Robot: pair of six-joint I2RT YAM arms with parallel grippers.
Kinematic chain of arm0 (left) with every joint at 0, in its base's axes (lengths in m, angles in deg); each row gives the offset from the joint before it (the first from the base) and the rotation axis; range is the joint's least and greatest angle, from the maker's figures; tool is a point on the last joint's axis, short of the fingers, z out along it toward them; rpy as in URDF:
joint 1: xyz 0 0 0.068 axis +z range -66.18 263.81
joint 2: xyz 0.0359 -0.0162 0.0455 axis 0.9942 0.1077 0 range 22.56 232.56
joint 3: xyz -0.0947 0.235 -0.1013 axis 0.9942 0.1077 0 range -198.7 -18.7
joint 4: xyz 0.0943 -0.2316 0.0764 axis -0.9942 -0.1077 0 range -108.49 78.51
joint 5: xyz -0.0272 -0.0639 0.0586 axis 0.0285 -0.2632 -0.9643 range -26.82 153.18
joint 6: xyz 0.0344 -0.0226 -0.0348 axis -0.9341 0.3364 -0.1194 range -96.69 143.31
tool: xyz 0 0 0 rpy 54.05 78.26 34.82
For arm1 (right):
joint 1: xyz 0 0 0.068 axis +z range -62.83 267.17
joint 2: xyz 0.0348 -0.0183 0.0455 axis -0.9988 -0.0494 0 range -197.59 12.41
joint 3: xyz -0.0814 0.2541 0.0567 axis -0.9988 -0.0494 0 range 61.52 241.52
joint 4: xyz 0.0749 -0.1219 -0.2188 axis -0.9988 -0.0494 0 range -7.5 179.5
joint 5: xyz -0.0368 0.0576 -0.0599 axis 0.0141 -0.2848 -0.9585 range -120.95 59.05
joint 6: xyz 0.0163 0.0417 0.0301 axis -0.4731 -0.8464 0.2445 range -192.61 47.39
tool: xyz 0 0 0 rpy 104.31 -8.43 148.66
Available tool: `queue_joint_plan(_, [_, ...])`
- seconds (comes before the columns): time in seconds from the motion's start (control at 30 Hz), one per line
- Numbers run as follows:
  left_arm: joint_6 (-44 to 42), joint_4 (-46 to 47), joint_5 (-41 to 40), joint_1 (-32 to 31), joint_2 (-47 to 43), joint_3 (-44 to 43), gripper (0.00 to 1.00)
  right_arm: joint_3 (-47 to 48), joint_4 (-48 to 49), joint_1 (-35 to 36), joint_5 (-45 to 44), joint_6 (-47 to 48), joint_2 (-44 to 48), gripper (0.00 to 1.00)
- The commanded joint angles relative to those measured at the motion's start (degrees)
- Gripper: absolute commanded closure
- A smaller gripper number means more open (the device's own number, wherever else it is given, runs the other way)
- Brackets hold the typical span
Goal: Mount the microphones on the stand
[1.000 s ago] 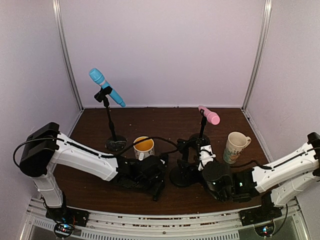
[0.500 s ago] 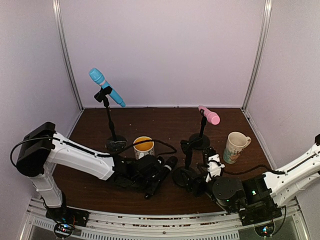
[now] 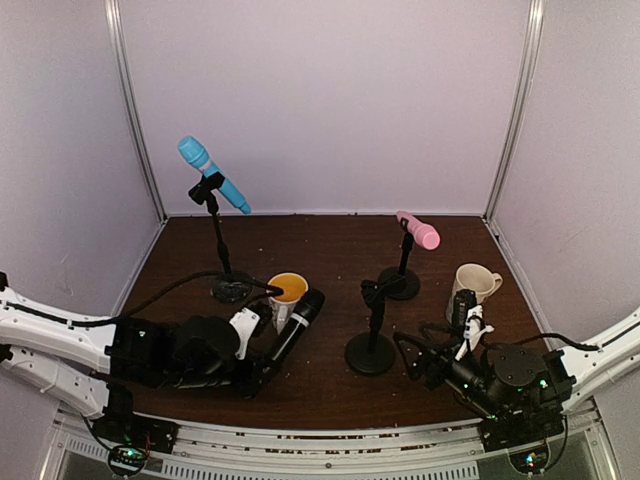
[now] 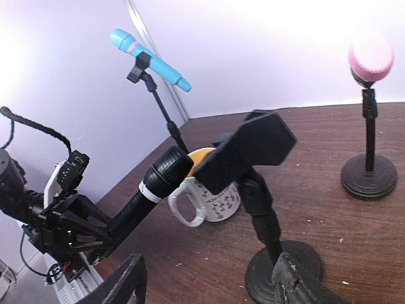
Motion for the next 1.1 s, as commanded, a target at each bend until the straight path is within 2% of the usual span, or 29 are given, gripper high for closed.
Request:
queue_joint_plan(0.0, [-9.89,23.01,1.88,-0.2,-9.7,7.59,1.0,1.97,8.22,0.49,6.11,6.99,-1.15,0.3])
queue_joint_plan(0.1, [-12.78,32.68,4.24,-0.2,-13.7,10.88,1.0,5.25,10.18,0.49,8.05,9.09,-4.5,0.29])
queue_joint_plan(0.27, [-16.99,39.43,10.17,-0.2,-14.61,11.22,1.0,13.12,10.68,0.32,9.67,12.63,-12.36,0.24])
queue_joint_plan(0.43, [-18.91,42.33,16.84,-0.2,-11.49,8.58,1.0,17.44,12.61,-2.47,15.55,10.85,-16.93,0.21])
queue_joint_plan(0.53, [-18.8,43.44,18.55,-0.2,-9.49,7.48,1.0,18.79,13.98,-4.77,20.56,8.06,-18.77,0.21])
queue_joint_plan(0.83, [-18.18,45.88,23.77,-0.2,-4.32,4.93,1.0,20.68,19.0,-5.89,30.38,8.76,-24.15,0.2])
queue_joint_plan(0.97, [-18.16,47.27,25.76,-0.2,-2.4,4.15,1.0,20.58,20.96,-6.05,30.91,8.5,-25.0,0.27])
queue_joint_plan(1.03, [-18.41,46.57,26.2,-0.2,-1.84,3.44,1.0,19.69,22.73,-6.2,31.3,8.8,-24.62,0.38])
queue_joint_plan(1.07, [-18.56,45.89,26.05,-0.2,-1.67,3.17,1.0,19.31,23.26,-6.25,31.29,9.39,-24.47,0.46])
